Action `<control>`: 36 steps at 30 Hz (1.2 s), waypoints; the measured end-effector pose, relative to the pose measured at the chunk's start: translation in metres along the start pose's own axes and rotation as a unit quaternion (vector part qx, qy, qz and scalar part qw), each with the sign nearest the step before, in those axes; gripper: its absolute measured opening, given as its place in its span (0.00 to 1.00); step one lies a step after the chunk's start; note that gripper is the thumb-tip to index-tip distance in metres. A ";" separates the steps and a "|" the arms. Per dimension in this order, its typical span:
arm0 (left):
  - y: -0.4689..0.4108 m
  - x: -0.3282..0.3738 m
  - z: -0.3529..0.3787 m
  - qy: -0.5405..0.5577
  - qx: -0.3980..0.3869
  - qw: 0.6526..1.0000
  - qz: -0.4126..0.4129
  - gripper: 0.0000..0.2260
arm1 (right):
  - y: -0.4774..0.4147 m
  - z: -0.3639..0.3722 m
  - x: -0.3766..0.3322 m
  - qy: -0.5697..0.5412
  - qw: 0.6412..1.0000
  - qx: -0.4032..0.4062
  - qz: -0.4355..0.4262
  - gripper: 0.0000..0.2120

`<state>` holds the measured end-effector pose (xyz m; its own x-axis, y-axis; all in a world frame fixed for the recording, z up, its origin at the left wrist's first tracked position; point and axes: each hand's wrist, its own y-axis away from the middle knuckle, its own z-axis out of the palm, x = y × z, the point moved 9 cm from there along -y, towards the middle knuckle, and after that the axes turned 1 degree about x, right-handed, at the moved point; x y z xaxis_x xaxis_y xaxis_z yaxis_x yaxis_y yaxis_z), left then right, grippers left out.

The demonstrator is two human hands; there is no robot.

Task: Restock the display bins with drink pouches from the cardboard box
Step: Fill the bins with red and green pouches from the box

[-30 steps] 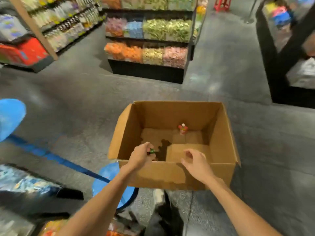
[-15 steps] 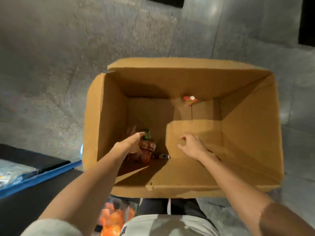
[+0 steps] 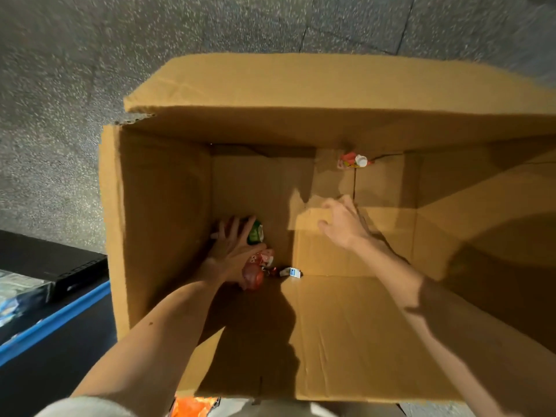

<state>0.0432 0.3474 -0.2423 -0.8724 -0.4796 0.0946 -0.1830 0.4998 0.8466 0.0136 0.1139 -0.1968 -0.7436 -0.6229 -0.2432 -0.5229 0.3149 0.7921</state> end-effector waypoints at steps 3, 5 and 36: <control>-0.004 0.001 -0.004 0.039 0.026 0.999 0.012 0.39 | -0.022 -0.023 0.013 -0.041 0.996 0.057 0.058 0.18; -0.006 -0.005 -0.010 0.079 0.006 0.997 0.001 0.37 | -0.029 -0.035 0.018 -0.087 0.989 0.074 0.089 0.22; 0.011 -0.079 -0.071 0.632 0.222 0.691 -0.271 0.10 | -0.004 0.069 -0.046 0.413 0.863 -0.034 -0.288 0.56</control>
<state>0.1425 0.3394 -0.2029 0.4207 -0.7900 0.4460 -0.6938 0.0366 0.7193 0.0208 0.1908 -0.2273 0.1986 -0.9689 -0.1478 -0.6597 -0.2437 0.7110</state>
